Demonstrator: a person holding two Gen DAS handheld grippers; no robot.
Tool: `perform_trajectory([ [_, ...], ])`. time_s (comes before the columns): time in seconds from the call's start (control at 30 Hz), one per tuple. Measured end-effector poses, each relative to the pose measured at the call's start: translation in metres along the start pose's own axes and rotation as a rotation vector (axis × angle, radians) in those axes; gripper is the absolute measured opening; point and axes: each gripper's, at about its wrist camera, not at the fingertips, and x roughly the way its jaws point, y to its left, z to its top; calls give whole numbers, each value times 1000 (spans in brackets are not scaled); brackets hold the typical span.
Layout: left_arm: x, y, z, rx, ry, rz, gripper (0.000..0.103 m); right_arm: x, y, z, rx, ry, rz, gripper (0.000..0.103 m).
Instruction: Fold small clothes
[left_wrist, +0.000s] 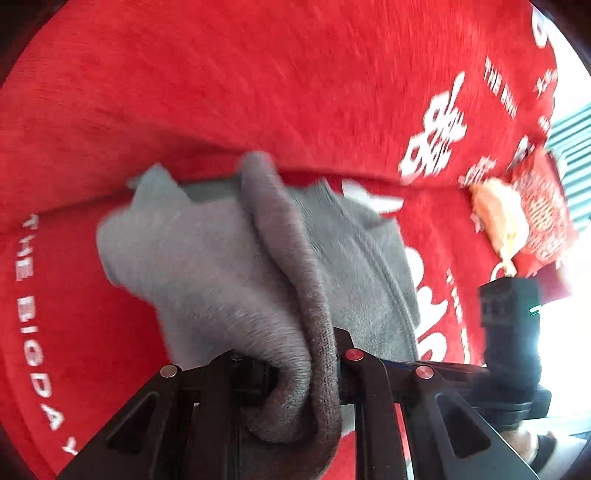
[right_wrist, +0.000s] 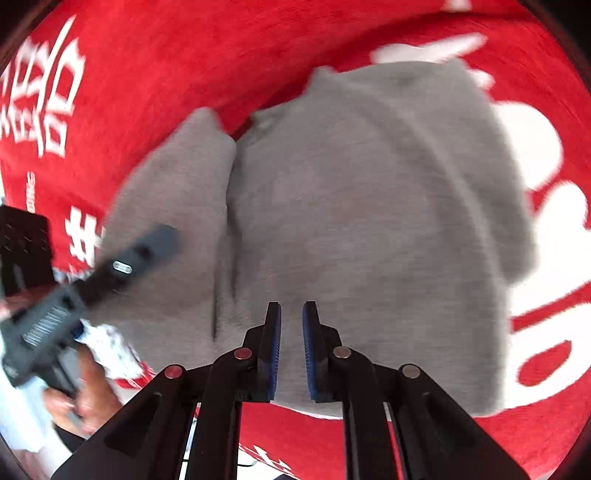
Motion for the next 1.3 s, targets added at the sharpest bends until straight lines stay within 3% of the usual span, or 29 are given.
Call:
perform_trajectory([
  [0.1,26,-17,-6,19,19,47,20,-7,-24,3,59,-5,59,17],
  [0.2,28,-27,-8,36,7,97,24,-10,-39,6,106,-11,126,23],
  [0.23,27,-32,-8,47,3,107,30,-10,-43,8,128,-15,155,26],
  [0.3,24,-36,-8,51,-4,87,71,-11,-52,12,165,-18,203,42],
  [0.33,21,-40,-8,54,-27,79,74,-9,-54,14,181,-20,223,44],
  [0.47,11,-53,-4,87,-47,63,74,-12,-64,20,233,-19,286,48],
  [0.6,-17,-54,-8,92,-92,22,74,-12,-61,27,265,-17,359,60],
  [0.7,-38,-31,-12,20,-137,84,74,-3,-53,34,263,16,408,65],
  [0.77,-47,-9,-17,-32,-153,141,74,10,-40,39,242,39,396,68],
  [0.87,-46,32,-24,-137,-134,233,74,16,-27,45,201,64,390,68],
  [0.97,-41,69,-35,-224,-106,293,74,18,-12,56,112,81,319,68],
  [1.07,-33,91,-47,-264,-88,329,74,17,-9,64,45,92,260,68],
  [1.17,-23,96,-55,-281,-65,312,74,27,-3,71,31,126,266,67],
  [1.23,-18,95,-60,-274,-61,313,74,38,10,73,-5,149,257,52],
  [1.27,-17,94,-61,-272,-65,317,74,42,17,73,-22,148,239,13],
  [1.3,-16,94,-61,-272,-66,323,74,41,22,73,-33,133,236,14],
])
